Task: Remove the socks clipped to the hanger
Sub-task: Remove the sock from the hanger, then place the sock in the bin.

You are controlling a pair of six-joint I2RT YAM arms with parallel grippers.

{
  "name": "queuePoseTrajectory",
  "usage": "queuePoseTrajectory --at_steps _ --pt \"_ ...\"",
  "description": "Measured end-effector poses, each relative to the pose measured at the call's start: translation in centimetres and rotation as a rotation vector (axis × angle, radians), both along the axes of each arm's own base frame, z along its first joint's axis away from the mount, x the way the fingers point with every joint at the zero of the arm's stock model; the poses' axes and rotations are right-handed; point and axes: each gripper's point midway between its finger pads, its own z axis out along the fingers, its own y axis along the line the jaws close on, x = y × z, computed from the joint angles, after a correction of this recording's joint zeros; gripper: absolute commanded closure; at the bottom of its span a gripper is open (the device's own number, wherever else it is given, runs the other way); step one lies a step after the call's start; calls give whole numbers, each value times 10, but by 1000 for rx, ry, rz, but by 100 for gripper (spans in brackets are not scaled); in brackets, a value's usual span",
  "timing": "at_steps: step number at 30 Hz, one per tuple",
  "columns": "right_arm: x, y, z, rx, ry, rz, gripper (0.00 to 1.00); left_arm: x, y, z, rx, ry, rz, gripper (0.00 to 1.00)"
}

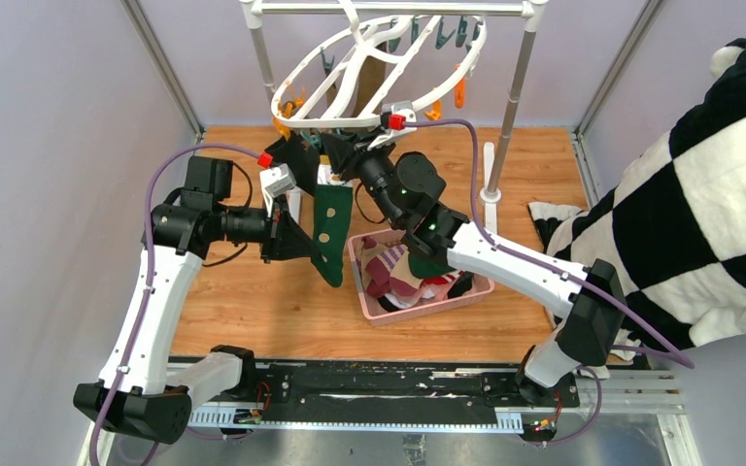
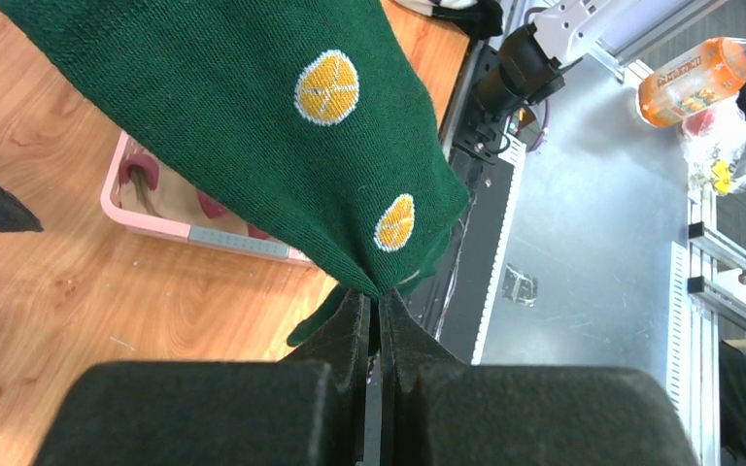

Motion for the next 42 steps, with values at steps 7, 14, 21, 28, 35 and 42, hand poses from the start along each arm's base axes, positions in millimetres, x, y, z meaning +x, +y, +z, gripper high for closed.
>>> queuePoseTrajectory --at_steps 7,14,21,28,35,42 --pt "4 -2 1 33 19 6 100 -1 1 -1 6 -6 6 100" --pt "7 -3 2 60 33 32 84 -5 5 -15 38 3 25 100" --pt "-4 -5 -3 67 55 89 23 -4 8 -19 57 -6 37 100" --pt "-41 -29 -45 18 107 176 0 -9 9 -14 57 -52 36 100" --pt "-109 -31 -92 -60 96 475 0 -14 10 -10 54 -94 29 100" --pt "-162 -7 -119 -126 64 788 6 -20 9 -6 50 -121 19 100"
